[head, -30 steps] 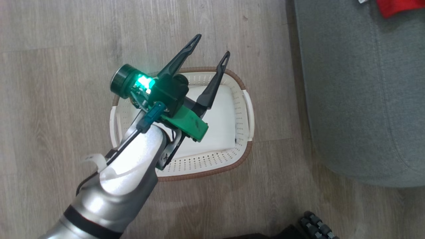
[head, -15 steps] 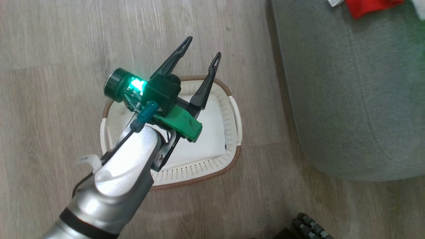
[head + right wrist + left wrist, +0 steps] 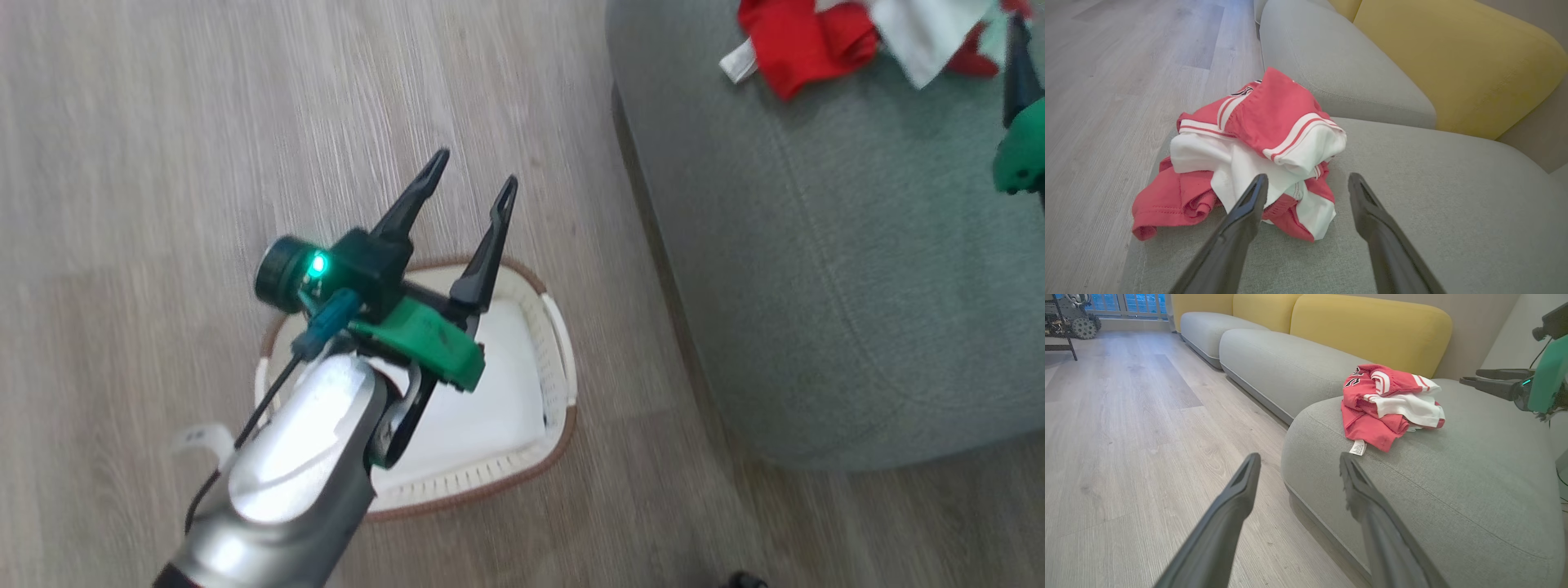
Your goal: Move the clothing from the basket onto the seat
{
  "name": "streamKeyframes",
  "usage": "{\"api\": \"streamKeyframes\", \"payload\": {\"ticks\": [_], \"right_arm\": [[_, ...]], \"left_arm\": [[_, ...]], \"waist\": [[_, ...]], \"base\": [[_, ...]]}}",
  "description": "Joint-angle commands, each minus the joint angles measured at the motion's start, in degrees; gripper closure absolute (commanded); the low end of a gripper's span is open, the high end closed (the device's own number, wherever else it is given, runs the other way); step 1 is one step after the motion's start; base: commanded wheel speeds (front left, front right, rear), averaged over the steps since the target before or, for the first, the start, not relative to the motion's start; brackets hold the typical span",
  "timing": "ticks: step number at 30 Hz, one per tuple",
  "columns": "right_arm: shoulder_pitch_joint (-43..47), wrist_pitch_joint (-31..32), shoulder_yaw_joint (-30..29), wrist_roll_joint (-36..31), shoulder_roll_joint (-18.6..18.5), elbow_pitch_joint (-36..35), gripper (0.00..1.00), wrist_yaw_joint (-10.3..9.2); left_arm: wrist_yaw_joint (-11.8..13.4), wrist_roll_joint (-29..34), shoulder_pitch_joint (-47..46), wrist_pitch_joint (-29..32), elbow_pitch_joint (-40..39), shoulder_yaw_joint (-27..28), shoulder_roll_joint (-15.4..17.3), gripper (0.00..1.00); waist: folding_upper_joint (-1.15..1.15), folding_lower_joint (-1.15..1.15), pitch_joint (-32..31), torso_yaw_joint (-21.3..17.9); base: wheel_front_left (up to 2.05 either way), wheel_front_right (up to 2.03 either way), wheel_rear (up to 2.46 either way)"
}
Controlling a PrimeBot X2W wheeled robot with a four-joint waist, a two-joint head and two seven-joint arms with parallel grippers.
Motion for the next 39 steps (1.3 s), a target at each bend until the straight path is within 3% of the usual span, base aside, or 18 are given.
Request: {"api": "streamKeyframes", "payload": {"ticks": [1, 11, 19, 29, 33, 39], "right_arm": [[0.86, -0.59, 1.23, 0.76, -1.44, -2.2, 0.0, -0.02], [6.17, -0.59, 7.96, 6.17, -0.44, -7.43, 0.0, -0.02], [18.66, -0.6, 2.01, 7.57, 1.56, -21.19, 0.0, -0.02], [36.41, -0.6, -2.53, 2.09, 11.76, -37.23, 0.0, -0.02], [40.36, -0.58, -1.79, 0.4, 15.52, -40.81, 0.0, -0.02], [44.78, -0.28, -1.52, -1.75, 18.23, -44.29, 0.0, -0.02]], "left_arm": [[0.65, -0.35, 0.21, -0.84, -1.92, 2.31, 0.11, 0.0], [3.67, -2.97, 7.07, -1.53, 0.02, 6.14, 0.18, 0.0], [5.84, -4.65, 13.35, -1.61, 0.31, 8.92, 2.03, 0.0], [8.58, -5.04, 22.94, -1.67, -4.41, 14.18, 4.66, 0.0], [9.28, -4.95, 26.46, -1.68, -6.11, 16.4, 5.21, 0.0], [9.71, -4.66, 29.88, -1.68, -7.28, 18.3, 5.36, 0.0]], "waist": [[0.0, 0.0, -3.28, 0.33], [0.0, 0.0, -13.22, 3.88], [0.0, 0.0, -18.78, 8.6], [0.0, 0.0, -22.82, 12.09], [0.0, 0.0, -23.69, 12.68], [0.0, 0.0, -24.33, 13.62]], "base": [[0.0, 0.0, 0.0], [0.0, 0.0, 0.0], [0.0, 0.0, 0.0], [0.0, 0.0, 0.0], [0.0, 0.0, 0.0], [0.0, 0.0, 0.0]]}}
